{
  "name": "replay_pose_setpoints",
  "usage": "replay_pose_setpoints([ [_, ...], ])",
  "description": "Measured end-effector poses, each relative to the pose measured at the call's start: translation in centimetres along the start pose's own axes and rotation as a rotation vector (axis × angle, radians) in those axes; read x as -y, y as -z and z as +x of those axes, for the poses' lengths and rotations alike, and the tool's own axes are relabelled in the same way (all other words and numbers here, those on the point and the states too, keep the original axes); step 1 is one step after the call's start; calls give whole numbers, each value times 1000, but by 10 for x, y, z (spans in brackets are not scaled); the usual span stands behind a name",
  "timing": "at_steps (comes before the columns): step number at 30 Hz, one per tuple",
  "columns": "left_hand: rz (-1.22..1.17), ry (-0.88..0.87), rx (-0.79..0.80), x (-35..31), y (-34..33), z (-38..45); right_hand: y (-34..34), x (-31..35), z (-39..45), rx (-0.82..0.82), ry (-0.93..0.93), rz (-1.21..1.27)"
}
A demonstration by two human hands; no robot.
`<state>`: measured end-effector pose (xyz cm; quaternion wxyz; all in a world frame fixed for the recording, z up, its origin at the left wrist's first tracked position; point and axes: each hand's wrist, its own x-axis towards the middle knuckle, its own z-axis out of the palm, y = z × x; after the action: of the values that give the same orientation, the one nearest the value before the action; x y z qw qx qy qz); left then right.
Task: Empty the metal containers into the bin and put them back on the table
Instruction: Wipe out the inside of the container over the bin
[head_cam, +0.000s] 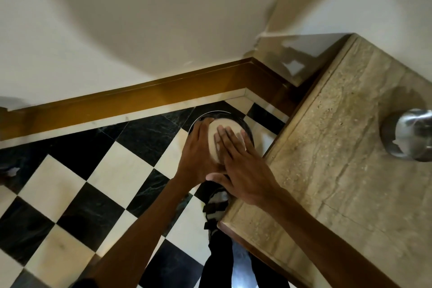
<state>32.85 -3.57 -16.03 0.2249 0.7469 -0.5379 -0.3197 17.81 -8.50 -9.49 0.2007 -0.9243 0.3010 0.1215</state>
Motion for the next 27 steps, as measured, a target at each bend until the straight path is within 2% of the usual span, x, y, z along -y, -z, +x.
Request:
replay_pose_setpoints([
  [3, 23, 11, -8, 2, 0, -3, 7, 7, 4, -113, -9, 75],
  [7, 39, 18, 9, -2, -4, -1, -1, 5, -2, -38, 21, 13],
  [10, 58, -7, -8, 0, -3, 1, 1, 7, -6, -110, -3, 47],
  [12, 30, 3, -42, -2, -4, 1, -3, 7, -8, -93, 34, 9],
  [14, 27, 9, -11, -4, -5, 2, -5, 6, -11, -78, 17, 28],
  [17, 11, -20, -37, -1, -4, 1, -1, 8, -8, -152, -22, 54],
  [20, -28, -12, -57, -3, -1, 2, -12, 0, -5, -44, -14, 50],
  [21, -47, 0, -47, -5, -1, -2, -16, -2, -6, -34, -28, 116],
  [22, -72, 27, -47, -6, 3, -3, -15, -1, -2, -94, -40, 218],
  [24, -180, 154, -9, -7, 8, -2, -13, 0, -3, -341, -123, 444],
  [25, -297, 263, 36, -12, 12, -3, -10, -1, -6, -429, -209, 570],
  [27, -700, 484, 166, -23, 21, -4, -8, -10, -6, -485, -389, 902],
])
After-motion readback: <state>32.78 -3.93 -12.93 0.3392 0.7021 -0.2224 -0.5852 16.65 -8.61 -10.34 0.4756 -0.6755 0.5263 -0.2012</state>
